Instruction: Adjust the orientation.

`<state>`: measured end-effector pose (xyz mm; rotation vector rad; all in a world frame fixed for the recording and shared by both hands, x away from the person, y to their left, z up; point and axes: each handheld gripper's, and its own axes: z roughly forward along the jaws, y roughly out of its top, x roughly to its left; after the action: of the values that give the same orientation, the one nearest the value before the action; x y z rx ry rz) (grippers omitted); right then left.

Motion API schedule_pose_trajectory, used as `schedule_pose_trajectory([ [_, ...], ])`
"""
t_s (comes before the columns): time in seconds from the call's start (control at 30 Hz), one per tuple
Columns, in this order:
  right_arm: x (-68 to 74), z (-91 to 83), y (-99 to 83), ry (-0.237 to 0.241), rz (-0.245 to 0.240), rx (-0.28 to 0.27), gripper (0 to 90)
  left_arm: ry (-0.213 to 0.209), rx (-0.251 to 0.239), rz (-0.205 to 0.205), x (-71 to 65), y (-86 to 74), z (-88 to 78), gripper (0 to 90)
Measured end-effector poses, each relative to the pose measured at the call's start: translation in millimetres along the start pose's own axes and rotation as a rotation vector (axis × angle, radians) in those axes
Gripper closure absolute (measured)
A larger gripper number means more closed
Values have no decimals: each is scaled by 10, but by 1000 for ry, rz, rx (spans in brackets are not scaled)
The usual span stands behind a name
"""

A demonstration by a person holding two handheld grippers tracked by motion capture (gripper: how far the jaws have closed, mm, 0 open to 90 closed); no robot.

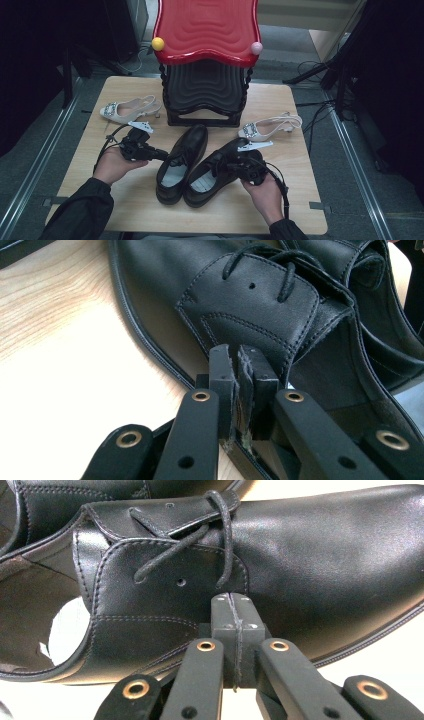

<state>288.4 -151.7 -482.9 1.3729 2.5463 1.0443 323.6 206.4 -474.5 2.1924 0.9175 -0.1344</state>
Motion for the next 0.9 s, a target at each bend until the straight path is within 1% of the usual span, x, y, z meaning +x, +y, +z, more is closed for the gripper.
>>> schedule_pose_trajectory([
  [0.13, 12, 32, 29, 10, -3, -2, 900, -1, -2, 0, 3, -6, -2, 846],
  [0.2, 28, 52, 46, 13, -13, -4, 900, 4, -1, 0, 0, -9, -3, 845],
  [0.27, 48, 76, 66, 18, -18, -11, 900, 0, -2, 1, 1, -14, -4, 840],
  [0.4, 78, 118, 105, 18, -28, -10, 900, 2, -4, 0, -11, -27, -2, 840],
  [0.53, 64, 127, 121, 34, -32, -3, 900, 10, 7, 3, 0, -51, -6, 832],
  [0.63, 67, 141, 131, 58, -28, 5, 900, 13, 4, -8, 3, -69, -1, 826],
  [0.7, 88, 154, 136, 49, -38, 3, 900, 13, 8, -7, 7, -76, 5, 827],
  [0.73, 88, 156, 137, 49, -39, 2, 900, 15, 11, -7, 6, -78, 13, 829],
  [0.77, 86, 156, 138, 49, -37, 3, 900, 6, 8, -12, -1, -81, 23, 839],
  [0.83, 85, 162, 137, 51, -29, 1, 900, 0, 5, -10, -24, -81, 39, 878],
  [0.87, 90, 164, 136, 44, -28, -1, 900, -6, 1, -10, -33, -80, 45, 896],
  [0.9, 97, 168, 137, 41, -31, -2, 900, 1, -2, -10, -47, -78, 54, 898],
])
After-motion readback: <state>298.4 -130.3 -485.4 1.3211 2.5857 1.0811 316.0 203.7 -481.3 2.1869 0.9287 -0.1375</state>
